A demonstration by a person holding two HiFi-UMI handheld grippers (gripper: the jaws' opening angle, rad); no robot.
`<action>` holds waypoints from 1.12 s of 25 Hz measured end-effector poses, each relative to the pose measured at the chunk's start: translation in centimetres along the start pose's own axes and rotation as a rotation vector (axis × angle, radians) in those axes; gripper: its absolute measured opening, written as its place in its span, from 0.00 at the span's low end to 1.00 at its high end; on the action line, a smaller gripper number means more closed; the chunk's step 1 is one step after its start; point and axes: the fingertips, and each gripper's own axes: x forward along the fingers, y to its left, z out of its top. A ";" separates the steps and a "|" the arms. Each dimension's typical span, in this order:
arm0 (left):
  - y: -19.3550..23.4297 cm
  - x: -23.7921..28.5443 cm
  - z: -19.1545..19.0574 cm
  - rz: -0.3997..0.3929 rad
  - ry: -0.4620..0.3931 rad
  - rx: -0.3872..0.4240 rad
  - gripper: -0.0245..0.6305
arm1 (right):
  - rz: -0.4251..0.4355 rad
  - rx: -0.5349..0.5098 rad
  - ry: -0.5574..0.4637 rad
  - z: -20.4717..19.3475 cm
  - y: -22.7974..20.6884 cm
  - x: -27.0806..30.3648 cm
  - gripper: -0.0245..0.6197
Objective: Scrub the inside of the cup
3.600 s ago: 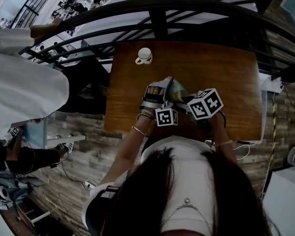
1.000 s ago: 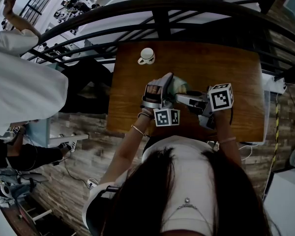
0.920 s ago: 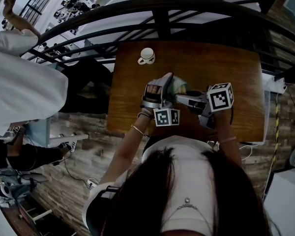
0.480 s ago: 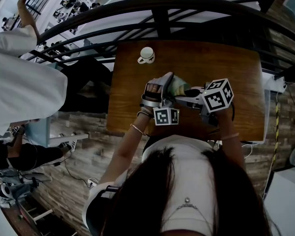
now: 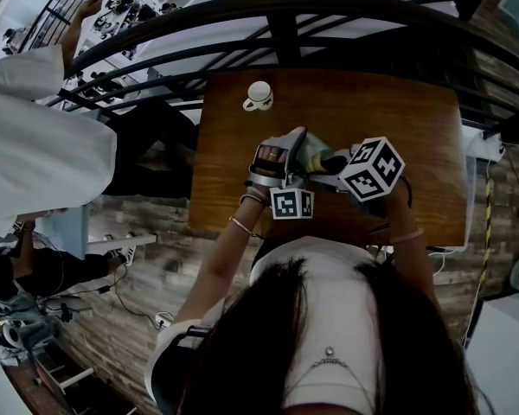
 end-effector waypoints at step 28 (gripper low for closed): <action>-1.5 0.4 -0.1 -0.090 -0.007 0.097 0.57 | -0.266 -0.429 0.410 -2.5 -0.9 1.3 0.16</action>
